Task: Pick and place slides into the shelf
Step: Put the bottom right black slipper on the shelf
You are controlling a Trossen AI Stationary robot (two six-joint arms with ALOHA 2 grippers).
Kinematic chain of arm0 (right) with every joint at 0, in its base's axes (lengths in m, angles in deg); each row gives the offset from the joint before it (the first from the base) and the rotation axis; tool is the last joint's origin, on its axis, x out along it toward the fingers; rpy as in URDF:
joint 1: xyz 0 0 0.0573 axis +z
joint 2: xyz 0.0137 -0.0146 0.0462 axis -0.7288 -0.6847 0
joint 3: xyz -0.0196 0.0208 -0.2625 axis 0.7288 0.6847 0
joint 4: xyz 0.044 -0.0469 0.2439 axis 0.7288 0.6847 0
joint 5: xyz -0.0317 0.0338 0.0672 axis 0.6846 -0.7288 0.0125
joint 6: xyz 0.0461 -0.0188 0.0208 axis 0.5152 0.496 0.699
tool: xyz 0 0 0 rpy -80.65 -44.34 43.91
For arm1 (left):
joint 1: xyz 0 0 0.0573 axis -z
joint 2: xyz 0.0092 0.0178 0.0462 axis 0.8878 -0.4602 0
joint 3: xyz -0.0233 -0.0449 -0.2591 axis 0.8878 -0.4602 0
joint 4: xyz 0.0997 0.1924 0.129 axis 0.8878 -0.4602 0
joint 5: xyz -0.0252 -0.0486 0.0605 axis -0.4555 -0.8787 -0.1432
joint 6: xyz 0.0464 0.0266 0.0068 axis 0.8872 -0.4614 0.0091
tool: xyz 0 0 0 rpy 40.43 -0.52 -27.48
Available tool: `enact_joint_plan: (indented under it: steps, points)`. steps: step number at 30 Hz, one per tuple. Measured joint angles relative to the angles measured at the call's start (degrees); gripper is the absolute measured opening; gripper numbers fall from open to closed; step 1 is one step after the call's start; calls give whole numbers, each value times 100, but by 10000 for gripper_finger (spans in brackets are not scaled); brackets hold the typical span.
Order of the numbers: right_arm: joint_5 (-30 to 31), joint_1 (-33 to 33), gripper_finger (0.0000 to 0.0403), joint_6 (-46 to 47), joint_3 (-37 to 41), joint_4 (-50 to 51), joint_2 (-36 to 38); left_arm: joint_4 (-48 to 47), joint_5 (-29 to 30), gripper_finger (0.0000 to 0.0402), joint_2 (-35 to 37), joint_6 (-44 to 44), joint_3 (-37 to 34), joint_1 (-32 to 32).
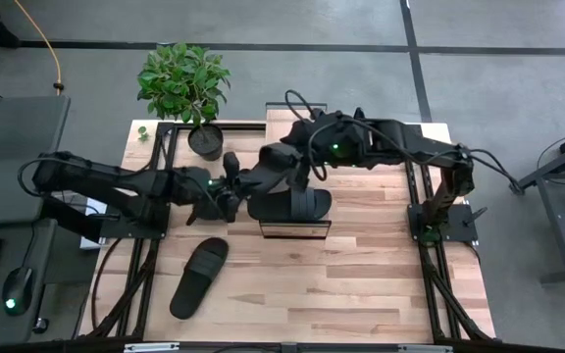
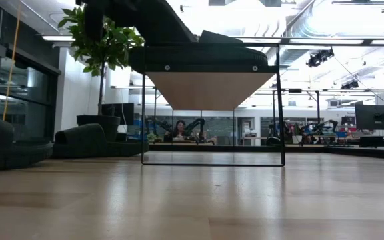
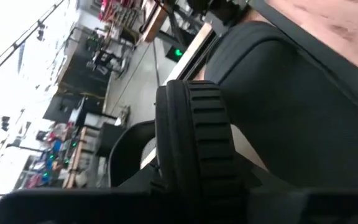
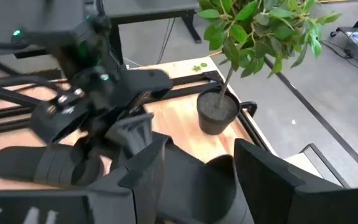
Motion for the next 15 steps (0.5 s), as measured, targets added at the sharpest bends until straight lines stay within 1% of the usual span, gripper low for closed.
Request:
enact_joint_plan:
  steps: [2,4,6,8,11,15]
  points:
    - [-28,0,185,-4,0,83,34,17,-319,82,78,0,0,-239]
    - [-31,0,185,2,0,178,42,-12,-632,88,180,19,0,-464]
    - [-28,0,185,10,0,207,45,-4,-1043,84,255,72,0,-687]
    - [-28,0,185,3,0,217,45,-16,-1473,70,338,100,0,-923]
    - [-9,0,185,9,0,218,45,-37,-2273,52,477,120,0,-1275]
    - [173,0,185,124,0,390,45,-105,-3254,55,632,-30,0,-1702]
